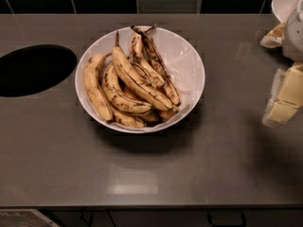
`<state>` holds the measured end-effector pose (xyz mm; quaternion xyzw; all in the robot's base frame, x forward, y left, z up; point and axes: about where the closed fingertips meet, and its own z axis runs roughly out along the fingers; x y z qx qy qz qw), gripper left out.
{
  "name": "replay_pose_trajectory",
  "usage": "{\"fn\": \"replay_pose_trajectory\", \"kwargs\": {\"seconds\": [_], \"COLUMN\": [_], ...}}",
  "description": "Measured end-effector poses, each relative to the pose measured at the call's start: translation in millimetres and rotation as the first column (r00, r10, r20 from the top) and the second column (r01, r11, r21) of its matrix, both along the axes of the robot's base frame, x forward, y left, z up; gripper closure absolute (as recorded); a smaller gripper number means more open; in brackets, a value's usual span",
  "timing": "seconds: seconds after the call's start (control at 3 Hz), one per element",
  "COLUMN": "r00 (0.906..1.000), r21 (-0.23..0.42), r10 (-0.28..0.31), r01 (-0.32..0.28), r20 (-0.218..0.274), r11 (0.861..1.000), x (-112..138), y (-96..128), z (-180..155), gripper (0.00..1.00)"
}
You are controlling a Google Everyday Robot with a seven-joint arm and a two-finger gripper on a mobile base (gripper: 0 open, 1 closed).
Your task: Pick banana from white bowl
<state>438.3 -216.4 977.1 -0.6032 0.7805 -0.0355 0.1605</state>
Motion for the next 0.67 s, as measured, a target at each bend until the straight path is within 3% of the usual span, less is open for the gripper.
{"fn": "replay_pose_trajectory", "kwargs": {"seconds": [0.33, 0.67], "r00": [1.0000, 0.9963], "r21": [0.000, -0.006], "r10": [0.001, 0.070], "r01": [-0.001, -0.070], "r20": [0.000, 0.051], "r11": [1.000, 0.998], "x": [0.0, 4.9], "y": [0.3, 34.8], "z": [0.1, 16.0], "gripper": [0.00, 0.00]}}
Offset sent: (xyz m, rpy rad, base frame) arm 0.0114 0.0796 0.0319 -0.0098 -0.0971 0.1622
